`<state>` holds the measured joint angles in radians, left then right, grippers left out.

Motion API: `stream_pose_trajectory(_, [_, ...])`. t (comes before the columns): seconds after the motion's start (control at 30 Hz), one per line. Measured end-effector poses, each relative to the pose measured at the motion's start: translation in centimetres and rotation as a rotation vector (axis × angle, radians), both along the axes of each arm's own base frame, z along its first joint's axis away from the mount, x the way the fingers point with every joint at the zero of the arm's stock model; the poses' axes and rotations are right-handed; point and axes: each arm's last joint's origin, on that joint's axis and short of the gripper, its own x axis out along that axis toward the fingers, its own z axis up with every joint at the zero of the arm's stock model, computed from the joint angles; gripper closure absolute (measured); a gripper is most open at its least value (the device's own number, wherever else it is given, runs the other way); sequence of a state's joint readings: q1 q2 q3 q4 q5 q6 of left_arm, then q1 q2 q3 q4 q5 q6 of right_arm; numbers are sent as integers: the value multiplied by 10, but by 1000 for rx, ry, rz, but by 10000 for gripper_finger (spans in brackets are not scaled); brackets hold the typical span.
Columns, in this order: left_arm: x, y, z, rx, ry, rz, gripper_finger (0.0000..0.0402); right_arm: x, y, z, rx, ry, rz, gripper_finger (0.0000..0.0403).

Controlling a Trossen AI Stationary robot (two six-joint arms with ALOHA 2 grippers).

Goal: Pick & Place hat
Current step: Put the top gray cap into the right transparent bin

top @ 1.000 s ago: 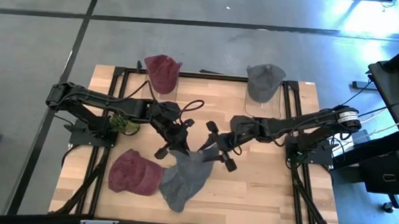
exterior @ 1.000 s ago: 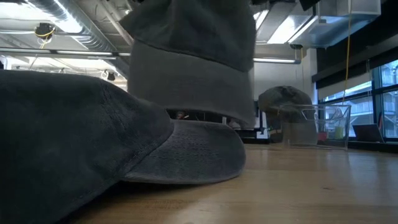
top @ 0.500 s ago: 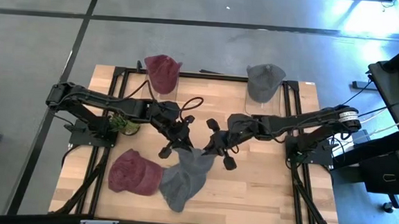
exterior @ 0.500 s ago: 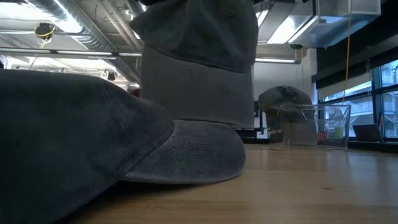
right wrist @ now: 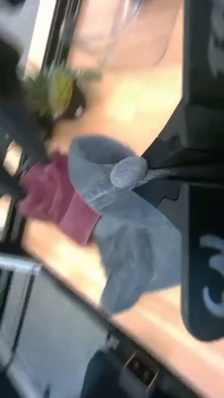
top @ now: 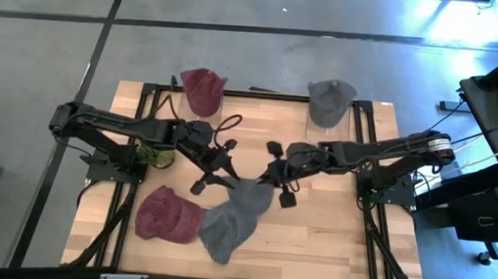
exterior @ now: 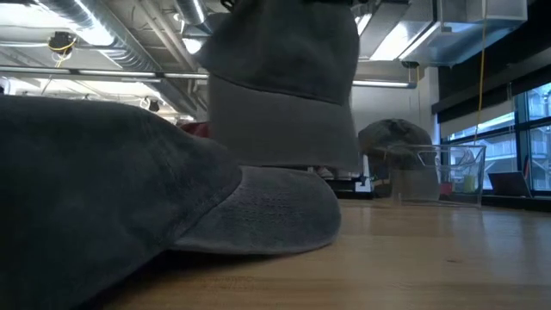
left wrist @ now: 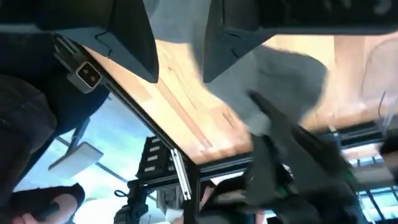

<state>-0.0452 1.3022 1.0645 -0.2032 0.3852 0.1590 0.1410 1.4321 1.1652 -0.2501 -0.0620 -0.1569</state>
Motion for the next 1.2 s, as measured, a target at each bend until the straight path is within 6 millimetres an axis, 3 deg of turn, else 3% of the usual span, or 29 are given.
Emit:
stream_pose_trajectory(0.2, [-9, 4, -5, -12, 10, 23, 267, -40, -15, 33, -120, -46, -144, 396])
stream_pose_trajectory(0.4, [-9, 4, -19, -9, 1, 29, 271, -93, -47, 63, -440, -47, -469, 396])
stream_pose_trajectory(0.53, [-9, 5, -20, 10, -2, 82, 271, -116, -70, 74, -552, -40, -550, 396])
stream_pose_trajectory(0.73, [-8, 9, -19, 14, -9, 112, 267, -133, -100, 69, -763, 153, -551, 396])
stream_pose_trajectory(1.2, [-8, 21, -19, 4, -4, 160, 269, -149, -140, 42, -783, 372, -635, 396])
